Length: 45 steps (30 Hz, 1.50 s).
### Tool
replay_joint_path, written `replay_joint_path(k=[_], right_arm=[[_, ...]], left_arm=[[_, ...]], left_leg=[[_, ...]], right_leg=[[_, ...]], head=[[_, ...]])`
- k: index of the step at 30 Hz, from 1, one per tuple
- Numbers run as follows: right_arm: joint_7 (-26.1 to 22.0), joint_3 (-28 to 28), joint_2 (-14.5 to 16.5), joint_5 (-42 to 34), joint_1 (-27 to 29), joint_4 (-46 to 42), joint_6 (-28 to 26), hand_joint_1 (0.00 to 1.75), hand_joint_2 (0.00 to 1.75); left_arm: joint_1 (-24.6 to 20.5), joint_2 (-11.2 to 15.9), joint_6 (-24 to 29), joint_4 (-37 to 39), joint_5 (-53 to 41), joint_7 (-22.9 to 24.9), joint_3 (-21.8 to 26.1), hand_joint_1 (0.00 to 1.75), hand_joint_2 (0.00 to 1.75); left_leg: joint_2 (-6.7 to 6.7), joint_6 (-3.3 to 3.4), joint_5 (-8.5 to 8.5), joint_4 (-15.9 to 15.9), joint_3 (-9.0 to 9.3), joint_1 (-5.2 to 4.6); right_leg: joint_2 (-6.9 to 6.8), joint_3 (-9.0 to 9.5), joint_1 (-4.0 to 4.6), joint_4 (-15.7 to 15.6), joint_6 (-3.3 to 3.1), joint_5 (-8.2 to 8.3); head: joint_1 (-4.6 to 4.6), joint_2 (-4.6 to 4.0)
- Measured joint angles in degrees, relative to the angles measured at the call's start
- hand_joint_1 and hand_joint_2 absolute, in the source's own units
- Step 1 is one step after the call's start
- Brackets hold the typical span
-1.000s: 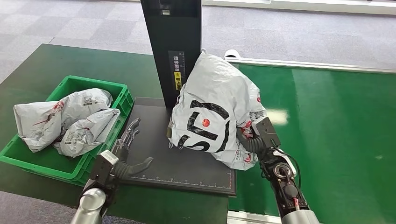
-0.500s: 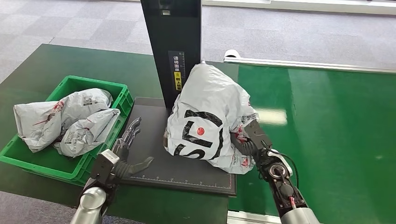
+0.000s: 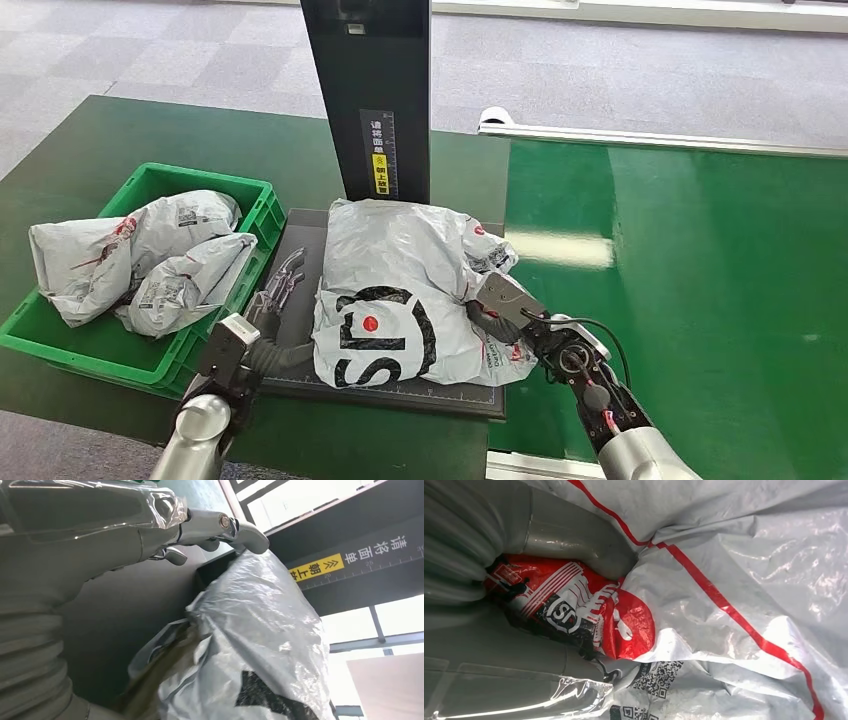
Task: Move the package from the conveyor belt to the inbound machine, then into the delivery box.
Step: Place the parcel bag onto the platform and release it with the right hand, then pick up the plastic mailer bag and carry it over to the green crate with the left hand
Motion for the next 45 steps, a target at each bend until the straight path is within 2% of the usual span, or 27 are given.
replay_joint_path(k=[17,18,19,21,22,23,28,34,39,45], right_arm=[[-0.8,3.6,-1.0,0.6,-2.4,3.1,1.2,1.75,1.75],[-0.8,3.7,-1.1,0.6,-2.5,3.2,1.3,1.65,1.75],[-0.8,3.8,-1.1,0.6,-2.6,3.3,1.3,1.27,1.75],[-0.9,3.9,-1.1,0.6,-2.6,3.4,1.0,0.40,1.75],[-0.9,3.9,-1.1,0.5,-2.6,3.4,0.7,0.05,1.75],[-0.9,3.9,-1.1,0.4,-2.6,3.4,0.3,0.00,1.75],[-1.9,3.2,-1.0,-3.4,-1.7,3.0,-2.2,0.00,1.75],[-3.6,-1.3,-0.6,-11.0,2.0,-1.6,-3.3,0.00,1.75],[-4.2,-4.2,-0.4,-13.0,4.4,-5.6,-5.0,0.00,1.75],[-4.5,-6.8,0.1,-14.1,6.1,-8.8,-6.9,0.00,1.75]], left_arm=[[-1.9,0.3,0.0,2.6,0.1,0.0,-1.0,0.00,1.75],[-1.9,0.4,0.0,2.6,0.1,0.0,-1.0,0.00,1.75],[-1.9,0.4,0.0,2.7,0.2,0.0,-1.0,0.00,1.75],[-2.0,0.4,0.1,2.7,0.2,0.0,-1.0,0.00,1.75],[-1.9,0.5,0.2,2.7,0.3,0.0,-1.0,0.00,1.75],[-1.9,0.5,0.3,2.7,0.3,0.0,-1.0,0.00,1.75],[-0.8,0.7,1.2,1.8,1.0,0.0,-1.0,0.00,1.75],[0.9,0.8,4.2,-0.4,0.5,-0.4,-0.7,0.00,1.75],[1.8,0.3,12.8,-3.2,-0.9,-0.5,0.2,0.00,1.75],[2.8,-0.8,29.8,-8.5,-5.5,-0.6,0.8,0.00,1.75]], left_leg=[[0.02,0.00,-0.01,0.0,0.53,0.01],[0.02,0.00,-0.01,0.0,0.55,0.01],[0.02,0.00,-0.01,0.0,0.56,0.01],[0.01,0.00,-0.01,0.0,0.58,0.01],[0.01,0.00,-0.01,0.0,0.59,0.01],[0.01,0.00,-0.01,0.0,0.59,0.01],[-0.03,0.00,-0.01,0.0,0.58,0.01],[-0.10,0.00,-0.01,0.0,0.44,0.00],[-0.09,0.00,-0.01,0.0,0.30,0.00],[-0.10,0.00,-0.01,0.0,0.24,0.00]], right_leg=[[0.02,0.54,0.00,0.0,0.00,0.00],[0.02,0.56,0.00,0.0,0.00,0.00],[0.02,0.57,0.00,0.0,0.00,0.00],[0.02,0.59,0.00,0.0,0.00,0.00],[0.02,0.60,0.00,0.0,0.00,0.00],[0.02,0.61,0.01,0.0,0.00,0.00],[0.00,0.62,0.00,0.0,0.00,0.00],[-0.02,0.51,0.00,0.0,0.00,-0.01],[-0.02,0.37,0.00,0.0,0.00,-0.01],[-0.02,0.32,0.00,0.0,0.00,-0.01]], head=[[0.00,-0.01],[0.00,0.00],[-0.01,0.00],[-0.01,0.01],[-0.01,0.00],[0.00,0.00],[0.01,0.00],[0.00,0.00],[-0.01,0.00],[-0.01,0.00]])
